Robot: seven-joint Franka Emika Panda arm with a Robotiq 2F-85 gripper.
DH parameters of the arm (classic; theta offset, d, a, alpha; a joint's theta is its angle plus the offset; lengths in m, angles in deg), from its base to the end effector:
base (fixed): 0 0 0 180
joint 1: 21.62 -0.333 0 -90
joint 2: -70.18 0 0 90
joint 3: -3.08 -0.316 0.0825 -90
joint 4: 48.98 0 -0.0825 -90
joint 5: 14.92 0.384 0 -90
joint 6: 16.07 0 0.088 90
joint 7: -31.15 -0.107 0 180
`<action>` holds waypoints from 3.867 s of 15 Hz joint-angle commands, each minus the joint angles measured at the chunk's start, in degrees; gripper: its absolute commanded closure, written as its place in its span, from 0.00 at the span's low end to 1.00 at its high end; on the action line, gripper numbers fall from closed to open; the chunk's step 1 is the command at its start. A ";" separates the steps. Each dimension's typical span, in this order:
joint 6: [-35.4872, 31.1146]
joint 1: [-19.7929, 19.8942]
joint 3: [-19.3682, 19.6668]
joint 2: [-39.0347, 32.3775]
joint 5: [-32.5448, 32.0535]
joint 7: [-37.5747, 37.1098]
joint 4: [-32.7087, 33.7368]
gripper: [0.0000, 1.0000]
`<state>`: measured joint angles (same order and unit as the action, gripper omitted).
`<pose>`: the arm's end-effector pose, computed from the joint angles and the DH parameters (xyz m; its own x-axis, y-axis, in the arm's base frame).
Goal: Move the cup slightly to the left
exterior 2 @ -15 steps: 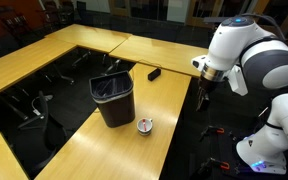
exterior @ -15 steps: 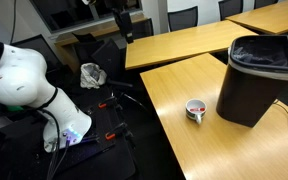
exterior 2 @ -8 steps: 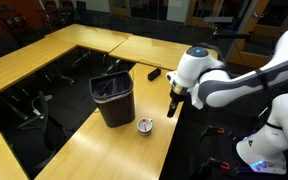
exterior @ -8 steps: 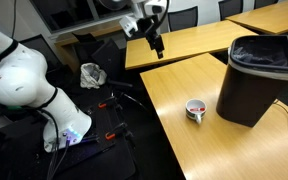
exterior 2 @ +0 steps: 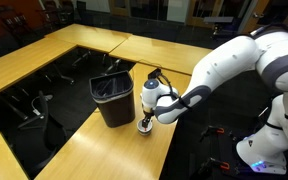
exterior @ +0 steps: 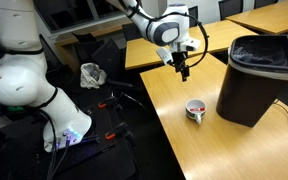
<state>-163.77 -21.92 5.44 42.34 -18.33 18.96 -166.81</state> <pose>0.5966 -0.0202 0.1997 0.9805 -0.1915 0.0443 -0.1934 -0.9801 0.0444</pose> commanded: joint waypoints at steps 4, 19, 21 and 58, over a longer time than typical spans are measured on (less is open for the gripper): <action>5.82 -0.72 0.65 -7.19 1.30 0.40 8.72 0.00; -4.36 2.63 -1.59 -31.81 4.43 6.78 25.81 0.00; -3.62 2.74 -1.56 -34.06 3.99 7.63 28.44 0.00; 5.08 -12.37 0.82 -47.70 -1.76 6.00 50.41 0.97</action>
<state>-159.26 -33.09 4.55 -4.00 -18.32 26.39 -118.59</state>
